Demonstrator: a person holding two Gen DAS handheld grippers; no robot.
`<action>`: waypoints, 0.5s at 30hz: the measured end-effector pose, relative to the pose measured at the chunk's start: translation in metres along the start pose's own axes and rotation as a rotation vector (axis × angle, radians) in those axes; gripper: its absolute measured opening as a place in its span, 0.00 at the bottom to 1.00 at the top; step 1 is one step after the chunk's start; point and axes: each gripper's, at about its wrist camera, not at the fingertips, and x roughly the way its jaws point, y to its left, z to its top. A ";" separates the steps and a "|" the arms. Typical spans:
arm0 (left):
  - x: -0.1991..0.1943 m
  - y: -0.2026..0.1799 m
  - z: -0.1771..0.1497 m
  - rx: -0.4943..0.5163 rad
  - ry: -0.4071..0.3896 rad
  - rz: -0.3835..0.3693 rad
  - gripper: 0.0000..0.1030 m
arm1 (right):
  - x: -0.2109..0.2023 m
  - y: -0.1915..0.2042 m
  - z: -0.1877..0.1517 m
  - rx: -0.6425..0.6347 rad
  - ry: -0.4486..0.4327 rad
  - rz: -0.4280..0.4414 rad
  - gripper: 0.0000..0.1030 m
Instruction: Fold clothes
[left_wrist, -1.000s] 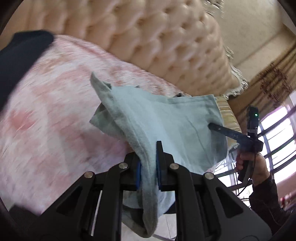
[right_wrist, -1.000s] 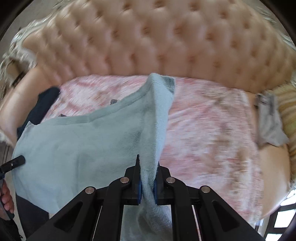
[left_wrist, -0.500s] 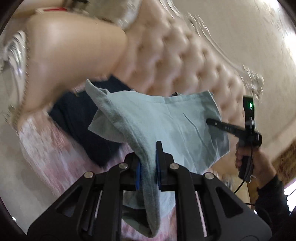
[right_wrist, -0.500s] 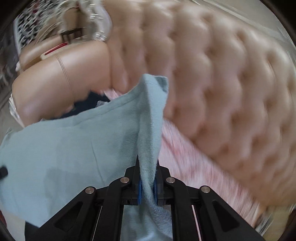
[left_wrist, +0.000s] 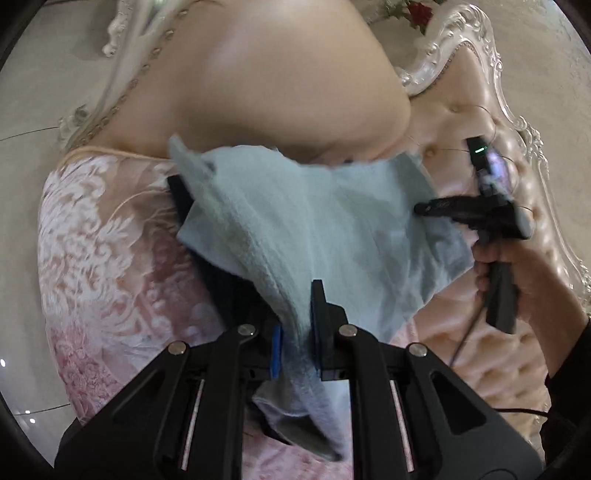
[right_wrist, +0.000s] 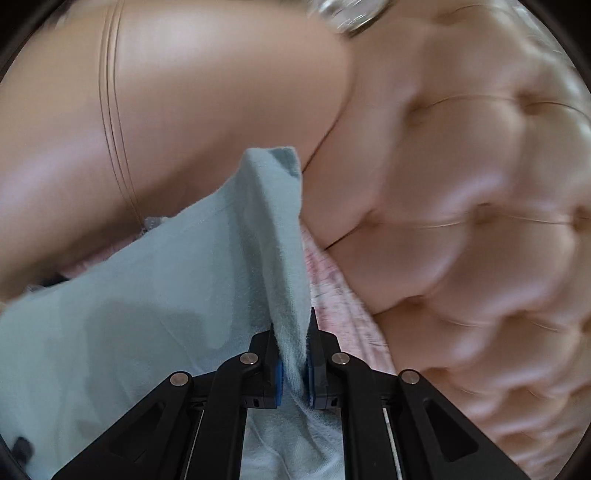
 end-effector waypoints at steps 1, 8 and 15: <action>-0.001 -0.003 0.000 0.010 -0.011 -0.003 0.14 | 0.006 0.001 -0.001 0.003 -0.010 0.001 0.08; -0.005 -0.016 -0.001 0.068 -0.074 0.010 0.14 | 0.026 0.003 0.004 0.037 -0.074 0.081 0.08; 0.006 0.002 0.000 0.023 -0.024 0.051 0.24 | 0.056 0.014 -0.013 0.061 -0.025 0.084 0.21</action>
